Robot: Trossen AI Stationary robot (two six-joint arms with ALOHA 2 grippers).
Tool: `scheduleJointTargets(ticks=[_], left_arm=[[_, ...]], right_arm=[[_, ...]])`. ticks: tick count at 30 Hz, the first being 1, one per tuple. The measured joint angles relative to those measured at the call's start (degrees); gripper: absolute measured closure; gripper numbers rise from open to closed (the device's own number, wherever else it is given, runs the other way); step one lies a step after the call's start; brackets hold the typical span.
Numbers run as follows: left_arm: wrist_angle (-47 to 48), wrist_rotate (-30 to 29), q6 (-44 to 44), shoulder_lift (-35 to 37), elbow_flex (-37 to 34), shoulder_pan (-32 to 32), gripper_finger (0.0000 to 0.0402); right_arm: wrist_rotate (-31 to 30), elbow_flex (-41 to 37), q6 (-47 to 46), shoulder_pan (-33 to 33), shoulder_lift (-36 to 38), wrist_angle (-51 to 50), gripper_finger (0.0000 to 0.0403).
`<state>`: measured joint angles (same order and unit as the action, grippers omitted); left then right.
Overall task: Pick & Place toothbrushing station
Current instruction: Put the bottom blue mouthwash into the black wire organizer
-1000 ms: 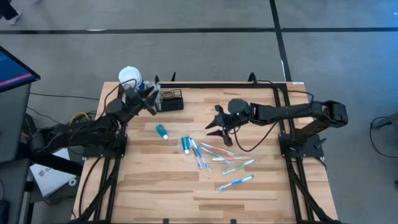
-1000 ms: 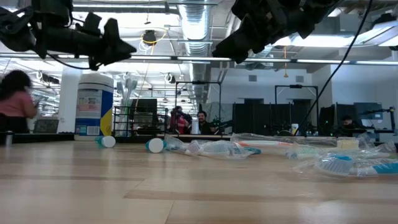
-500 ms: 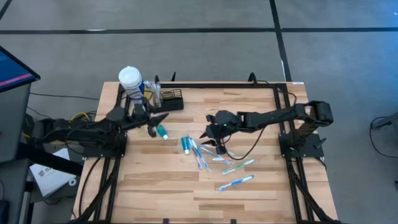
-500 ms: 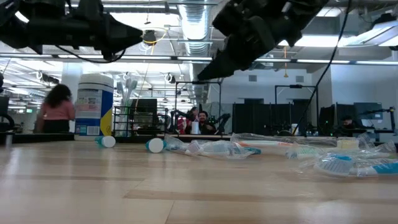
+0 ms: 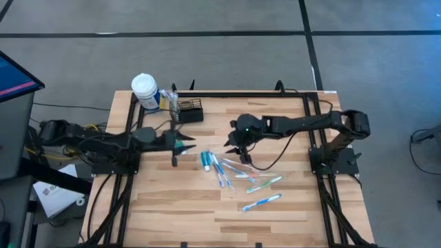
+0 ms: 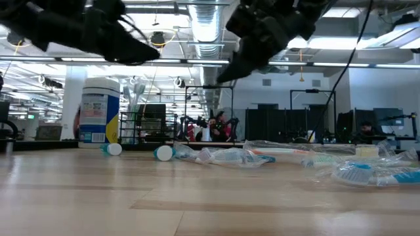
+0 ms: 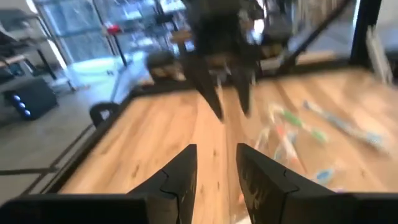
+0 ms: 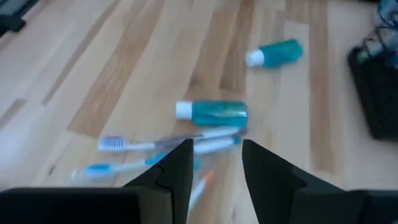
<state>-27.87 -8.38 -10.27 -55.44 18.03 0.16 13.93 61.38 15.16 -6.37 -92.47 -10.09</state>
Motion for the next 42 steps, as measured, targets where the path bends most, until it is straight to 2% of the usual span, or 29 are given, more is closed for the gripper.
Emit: scheduleJointTargets(ticks=[4,14,21,27,35,42], left_arm=[[8.5,0.0,-1.8,-8.5,7.5,-2.0,0.0298],[42.1,-3.6,-10.8,-26.6,30.2,-7.2,0.0298],[55.4,-5.8,-17.0,-37.5,42.5,-11.5,0.0298],[59.7,-8.3,-29.9,-42.3,44.7,-13.2,0.0298],[60.0,-8.8,-39.6,-45.4,44.6,-13.3,0.0298],[60.0,-8.8,-40.9,-45.7,44.6,-12.8,0.0298]], right_arm=[[0.0,0.1,-0.1,-2.2,2.3,-3.8,0.0275],[0.1,0.1,-0.2,-6.6,5.4,-12.4,0.0275],[0.1,0.1,0.0,-8.1,5.1,-14.0,0.0275],[0.1,0.1,0.3,-8.4,5.1,-15.0,0.0275],[0.1,0.1,0.5,-8.4,5.1,-15.8,0.0275],[0.1,0.1,0.5,-8.4,5.1,-16.3,0.0275]])
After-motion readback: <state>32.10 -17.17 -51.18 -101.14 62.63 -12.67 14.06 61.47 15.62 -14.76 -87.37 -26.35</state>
